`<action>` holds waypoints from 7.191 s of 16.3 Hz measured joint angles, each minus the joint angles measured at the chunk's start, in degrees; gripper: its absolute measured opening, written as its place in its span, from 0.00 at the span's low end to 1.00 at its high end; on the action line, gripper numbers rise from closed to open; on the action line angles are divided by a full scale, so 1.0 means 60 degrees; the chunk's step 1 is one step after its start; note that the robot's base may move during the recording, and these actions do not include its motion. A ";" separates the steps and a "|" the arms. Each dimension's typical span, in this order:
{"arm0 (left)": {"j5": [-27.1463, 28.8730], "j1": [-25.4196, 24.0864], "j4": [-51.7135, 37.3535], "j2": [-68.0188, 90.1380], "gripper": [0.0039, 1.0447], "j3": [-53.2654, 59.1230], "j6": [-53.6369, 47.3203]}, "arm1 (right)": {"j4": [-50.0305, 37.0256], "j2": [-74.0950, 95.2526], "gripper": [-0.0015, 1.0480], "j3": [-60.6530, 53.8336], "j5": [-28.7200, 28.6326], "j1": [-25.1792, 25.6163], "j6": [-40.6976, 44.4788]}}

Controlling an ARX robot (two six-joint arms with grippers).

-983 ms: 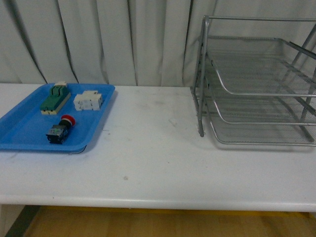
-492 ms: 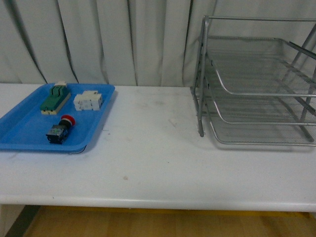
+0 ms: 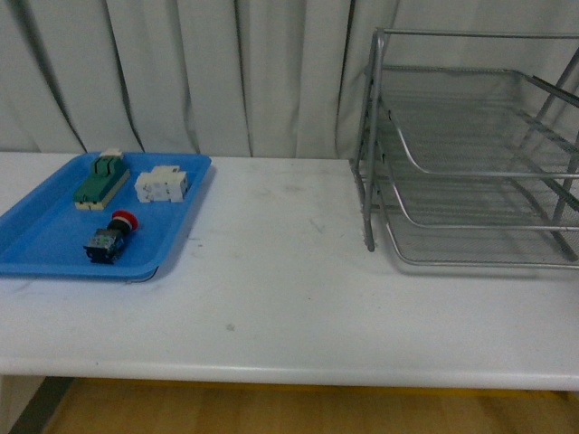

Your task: Place button on rack with both arms

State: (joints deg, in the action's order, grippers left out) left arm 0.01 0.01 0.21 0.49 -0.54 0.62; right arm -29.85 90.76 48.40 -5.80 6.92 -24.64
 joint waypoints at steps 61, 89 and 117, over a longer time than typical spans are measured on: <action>0.0000 0.0000 0.0000 0.0000 0.94 0.0000 0.0000 | -0.7384 0.5268 0.03 -0.2714 0.0433 -0.0852 -1.0207; 0.0004 0.0000 0.0000 0.0000 0.94 0.0000 0.0000 | 0.3271 -1.1628 0.17 -0.6400 0.0834 -0.1100 0.3417; 0.0324 0.0113 0.0827 0.0138 0.94 -0.0219 0.0313 | 0.5005 -1.5092 0.93 -0.7956 0.0969 -0.1151 0.4054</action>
State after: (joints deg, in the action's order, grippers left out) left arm 1.96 0.69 5.17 1.32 -1.85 2.50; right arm 0.19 0.21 0.67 0.01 0.01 -0.32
